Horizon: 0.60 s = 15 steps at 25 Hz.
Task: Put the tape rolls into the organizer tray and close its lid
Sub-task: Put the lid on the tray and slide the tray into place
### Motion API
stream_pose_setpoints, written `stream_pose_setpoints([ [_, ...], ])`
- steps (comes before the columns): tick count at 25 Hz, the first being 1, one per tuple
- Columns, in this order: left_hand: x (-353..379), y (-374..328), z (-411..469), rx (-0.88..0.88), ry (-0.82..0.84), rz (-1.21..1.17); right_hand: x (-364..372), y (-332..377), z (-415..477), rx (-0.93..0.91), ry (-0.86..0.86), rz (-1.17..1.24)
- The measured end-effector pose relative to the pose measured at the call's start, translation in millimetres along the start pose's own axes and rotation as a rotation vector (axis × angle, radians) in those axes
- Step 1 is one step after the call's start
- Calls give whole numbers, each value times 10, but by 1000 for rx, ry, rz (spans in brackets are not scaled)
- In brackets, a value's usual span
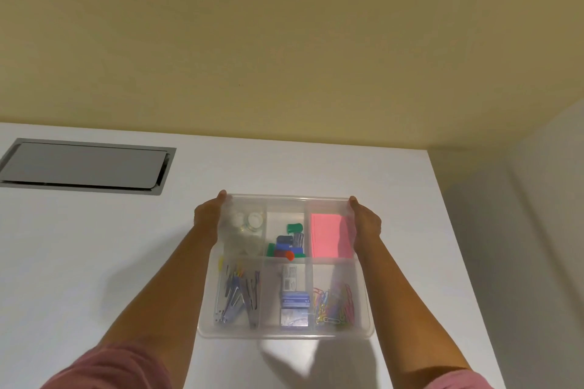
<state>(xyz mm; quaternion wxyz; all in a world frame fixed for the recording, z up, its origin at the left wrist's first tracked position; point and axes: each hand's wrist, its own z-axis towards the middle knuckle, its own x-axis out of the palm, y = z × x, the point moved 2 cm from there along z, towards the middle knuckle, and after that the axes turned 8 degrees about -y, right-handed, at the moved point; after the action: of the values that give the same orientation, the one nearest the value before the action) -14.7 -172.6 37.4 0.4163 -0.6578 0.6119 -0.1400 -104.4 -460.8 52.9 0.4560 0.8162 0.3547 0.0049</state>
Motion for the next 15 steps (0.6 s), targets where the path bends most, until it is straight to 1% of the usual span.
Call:
stream_pose_setpoints([
  [2,-17,22,17,-14,53,4,38,-13,11,-13,-13,-53],
  [4,-9,35,47,-11,59,36,62,-14,23,-49,-12,-113],
  [6,1,36,42,38,47,57,74,-44,52,-93,8,-162],
  [10,54,28,-11,151,-43,158,73,-89,93,-149,7,-200],
  [12,78,15,-26,168,-88,214,86,-92,111,-165,-17,-213],
  [15,88,8,-39,168,-110,239,80,-108,102,-186,-36,-225],
])
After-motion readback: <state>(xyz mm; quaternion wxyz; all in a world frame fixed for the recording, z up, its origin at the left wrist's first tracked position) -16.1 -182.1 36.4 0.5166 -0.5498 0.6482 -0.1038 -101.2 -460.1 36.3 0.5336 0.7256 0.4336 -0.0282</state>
